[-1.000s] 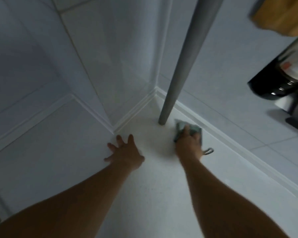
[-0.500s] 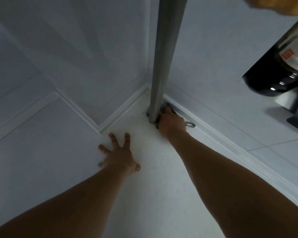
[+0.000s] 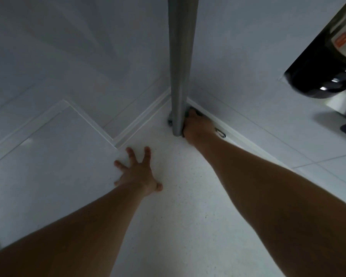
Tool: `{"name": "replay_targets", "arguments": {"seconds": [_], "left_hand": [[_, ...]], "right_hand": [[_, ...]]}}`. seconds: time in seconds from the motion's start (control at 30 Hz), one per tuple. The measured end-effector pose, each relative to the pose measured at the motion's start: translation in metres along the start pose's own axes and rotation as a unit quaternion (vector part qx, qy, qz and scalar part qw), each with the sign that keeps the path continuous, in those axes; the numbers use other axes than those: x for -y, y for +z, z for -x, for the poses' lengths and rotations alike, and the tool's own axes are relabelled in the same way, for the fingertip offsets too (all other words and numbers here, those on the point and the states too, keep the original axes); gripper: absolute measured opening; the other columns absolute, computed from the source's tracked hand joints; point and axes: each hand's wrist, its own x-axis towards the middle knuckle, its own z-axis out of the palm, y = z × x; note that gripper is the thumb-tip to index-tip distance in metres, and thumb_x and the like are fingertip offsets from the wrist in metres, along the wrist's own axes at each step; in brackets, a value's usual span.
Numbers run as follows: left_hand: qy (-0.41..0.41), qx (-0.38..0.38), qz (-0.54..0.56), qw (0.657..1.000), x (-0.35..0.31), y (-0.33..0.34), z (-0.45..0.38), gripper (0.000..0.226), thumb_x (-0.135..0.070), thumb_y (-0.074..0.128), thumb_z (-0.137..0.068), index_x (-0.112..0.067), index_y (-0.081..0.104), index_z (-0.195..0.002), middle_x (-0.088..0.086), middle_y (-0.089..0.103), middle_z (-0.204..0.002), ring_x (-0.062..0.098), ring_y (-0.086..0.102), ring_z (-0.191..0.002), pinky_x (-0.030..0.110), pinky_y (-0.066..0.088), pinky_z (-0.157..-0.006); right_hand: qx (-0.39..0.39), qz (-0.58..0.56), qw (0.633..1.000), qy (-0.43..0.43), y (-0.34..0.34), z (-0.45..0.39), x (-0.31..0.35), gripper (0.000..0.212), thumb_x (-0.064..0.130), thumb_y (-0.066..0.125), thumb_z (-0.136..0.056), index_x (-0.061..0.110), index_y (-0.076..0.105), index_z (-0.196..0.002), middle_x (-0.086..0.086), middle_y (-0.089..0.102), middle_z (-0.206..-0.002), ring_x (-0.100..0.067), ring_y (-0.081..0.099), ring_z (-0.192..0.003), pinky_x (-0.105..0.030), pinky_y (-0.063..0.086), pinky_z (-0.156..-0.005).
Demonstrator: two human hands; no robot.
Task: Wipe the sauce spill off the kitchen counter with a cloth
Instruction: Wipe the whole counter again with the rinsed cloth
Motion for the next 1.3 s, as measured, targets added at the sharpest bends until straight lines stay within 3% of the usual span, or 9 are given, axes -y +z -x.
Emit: {"name": "replay_targets", "arguments": {"seconds": [0.13,0.27,0.47,0.57,0.7,0.83,1.03,1.13,1.3], "left_hand": [[-0.002,-0.003,-0.003,1.0,-0.001,0.001,-0.002,0.133,-0.055,0.083,-0.078,-0.046,-0.023,-0.156,0.006,-0.039,-0.163,0.058,-0.021,-0.147,0.073,0.037,-0.108],[-0.001,-0.007,-0.01,1.0,0.001,0.003,-0.002,0.134,-0.055,0.084,-0.077,-0.044,-0.024,-0.157,0.008,-0.039,-0.162,0.061,-0.021,-0.146,0.076,0.037,-0.106],[-0.003,-0.003,0.01,1.0,0.005,0.002,-0.005,0.133,-0.055,0.083,-0.077,-0.047,-0.023,-0.156,0.005,-0.039,-0.162,0.059,-0.023,-0.146,0.077,0.033,-0.108],[0.002,-0.004,0.009,1.0,0.009,0.003,-0.01,0.133,-0.058,0.083,-0.076,-0.047,-0.023,-0.156,0.005,-0.039,-0.163,0.06,-0.023,-0.146,0.078,0.028,-0.11],[0.013,0.0,-0.047,0.999,0.006,0.006,-0.017,0.138,-0.066,0.08,-0.074,-0.037,-0.027,-0.157,0.018,-0.038,-0.161,0.059,-0.023,-0.146,0.078,0.005,-0.115],[0.013,0.0,-0.065,0.998,0.006,0.003,-0.014,0.128,-0.063,0.073,-0.081,-0.032,-0.023,-0.159,0.025,-0.033,-0.162,0.055,-0.021,-0.149,0.076,-0.005,-0.115],[0.07,0.005,0.02,0.997,0.046,-0.016,0.021,0.07,-0.026,0.056,-0.099,-0.031,0.025,-0.162,0.012,0.007,-0.17,0.036,0.018,-0.154,0.052,0.023,-0.125],[0.042,-0.039,0.001,0.998,0.072,0.001,0.061,0.068,-0.02,0.056,-0.095,-0.046,0.036,-0.154,0.004,0.016,-0.163,0.039,0.026,-0.145,0.064,0.034,-0.113],[0.049,0.04,-0.077,0.995,0.102,0.048,0.103,0.096,-0.02,0.063,-0.094,-0.059,0.001,-0.156,0.006,-0.014,-0.169,0.051,0.008,-0.151,0.073,0.033,-0.11]], "right_hand": [[0.009,0.097,0.995,-0.007,0.015,0.021,-0.018,0.043,0.027,0.048,-0.102,0.035,0.05,-0.144,-0.01,0.056,-0.138,-0.037,0.065,-0.105,-0.044,0.049,-0.078],[-0.062,0.082,0.995,-0.01,0.048,0.166,-0.033,0.038,0.074,0.022,-0.101,0.053,0.044,-0.123,0.015,0.069,-0.091,0.001,0.067,-0.076,-0.029,0.041,-0.114],[0.112,0.094,0.944,-0.295,0.089,0.284,0.008,0.052,0.051,0.064,-0.091,0.044,0.05,-0.141,-0.002,0.07,-0.112,-0.023,0.07,-0.074,-0.037,0.06,-0.054],[0.019,-0.109,0.989,-0.094,0.026,0.194,-0.033,0.029,0.032,0.045,-0.113,0.018,0.067,-0.125,-0.023,0.073,-0.117,-0.029,0.068,-0.084,-0.036,0.055,-0.071],[-0.034,0.112,0.982,0.151,-0.003,0.127,-0.077,0.051,0.053,0.027,-0.109,0.056,0.016,-0.158,-0.013,0.047,-0.153,-0.042,0.062,-0.118,-0.043,0.045,-0.087],[-0.085,0.09,0.99,0.064,0.054,0.197,0.014,0.041,0.063,0.04,-0.103,0.034,0.051,-0.13,-0.003,0.069,-0.121,-0.033,0.069,-0.102,-0.043,0.051,-0.079],[0.167,-0.059,0.961,-0.211,0.133,0.354,0.091,0.072,0.034,0.066,-0.088,0.041,0.038,-0.154,-0.013,0.062,-0.125,-0.028,0.067,-0.067,-0.037,0.053,-0.049],[0.057,-0.172,0.981,-0.072,0.075,0.291,0.031,0.035,0.016,0.051,-0.105,0.009,0.059,-0.139,-0.021,0.066,-0.132,-0.026,0.069,-0.094,-0.043,0.051,-0.071],[-0.07,-0.031,0.972,0.223,0.056,0.248,0.005,0.051,0.033,0.042,-0.107,0.04,0.034,-0.157,-0.019,0.049,-0.139,-0.043,0.056,-0.12,-0.051,0.044,-0.097]]}}
